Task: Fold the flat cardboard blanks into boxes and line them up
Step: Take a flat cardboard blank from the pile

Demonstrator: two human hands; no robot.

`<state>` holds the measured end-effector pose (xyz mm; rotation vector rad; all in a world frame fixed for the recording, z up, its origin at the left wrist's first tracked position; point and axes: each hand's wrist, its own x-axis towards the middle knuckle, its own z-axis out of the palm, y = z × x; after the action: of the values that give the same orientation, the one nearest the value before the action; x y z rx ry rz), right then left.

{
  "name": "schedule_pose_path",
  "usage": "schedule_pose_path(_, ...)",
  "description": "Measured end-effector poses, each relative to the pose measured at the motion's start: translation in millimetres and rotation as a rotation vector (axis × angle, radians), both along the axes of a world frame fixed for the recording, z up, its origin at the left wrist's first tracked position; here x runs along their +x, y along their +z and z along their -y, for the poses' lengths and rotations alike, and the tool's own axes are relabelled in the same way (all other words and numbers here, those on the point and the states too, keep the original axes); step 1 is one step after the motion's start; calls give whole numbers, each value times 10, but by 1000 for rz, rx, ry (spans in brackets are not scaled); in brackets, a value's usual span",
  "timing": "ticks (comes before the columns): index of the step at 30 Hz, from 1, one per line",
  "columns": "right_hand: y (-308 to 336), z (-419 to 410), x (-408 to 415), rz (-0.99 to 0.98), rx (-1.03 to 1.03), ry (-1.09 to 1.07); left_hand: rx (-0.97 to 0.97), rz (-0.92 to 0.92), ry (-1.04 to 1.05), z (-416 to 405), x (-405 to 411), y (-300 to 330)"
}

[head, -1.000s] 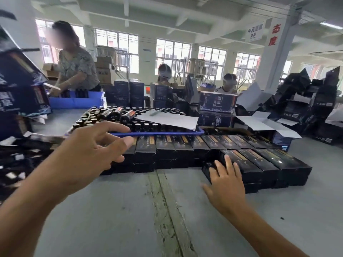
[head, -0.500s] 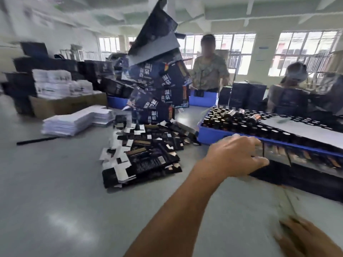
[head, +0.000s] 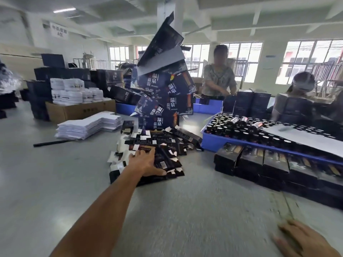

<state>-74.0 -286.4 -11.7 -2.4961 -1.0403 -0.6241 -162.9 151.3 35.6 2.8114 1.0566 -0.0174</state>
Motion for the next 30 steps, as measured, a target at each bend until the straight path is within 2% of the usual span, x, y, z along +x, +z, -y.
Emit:
schedule_pose_path(1,-51,-3,27,55,55,-71,0,2,-2,-5,-8,-11)
schedule_pose_path(2,-69,29,15,25,48,-119,16,11,-7,1,-8,-18)
schedule_pose_path(4,-6,59,-60,-156,79,-191,90,46,-26,33,-10,-17)
schedule_pose_path(6,54,59,-98,-279,3,-206,187,99,-54,75,-37,10)
schedule_pose_path(9,148,80,-178,-316,-239,-227,323,236,-125,199,-129,86)
schedule_pose_path(14,123,87,-183,-343,-158,-290,479,556,-396,807,-251,192)
schedule_pose_path(17,65,100,-221,-350,-156,-291,497,674,-526,1303,-238,189)
schedule_pose_path(20,97,161,-245,-492,121,-220,359,675,-596,1745,-172,135)
schedule_pose_path(22,201,251,-266,-655,400,-159,261,664,-633,2002,-115,41)
schedule_pose_path(26,403,396,-304,-990,781,-23,179,639,-689,2433,-11,-138)
schedule_pose_path(28,417,399,-325,-1015,890,5,192,661,-730,2573,37,-207)
schedule_pose_path(30,378,379,-331,-910,917,-49,205,701,-786,2675,81,-283)
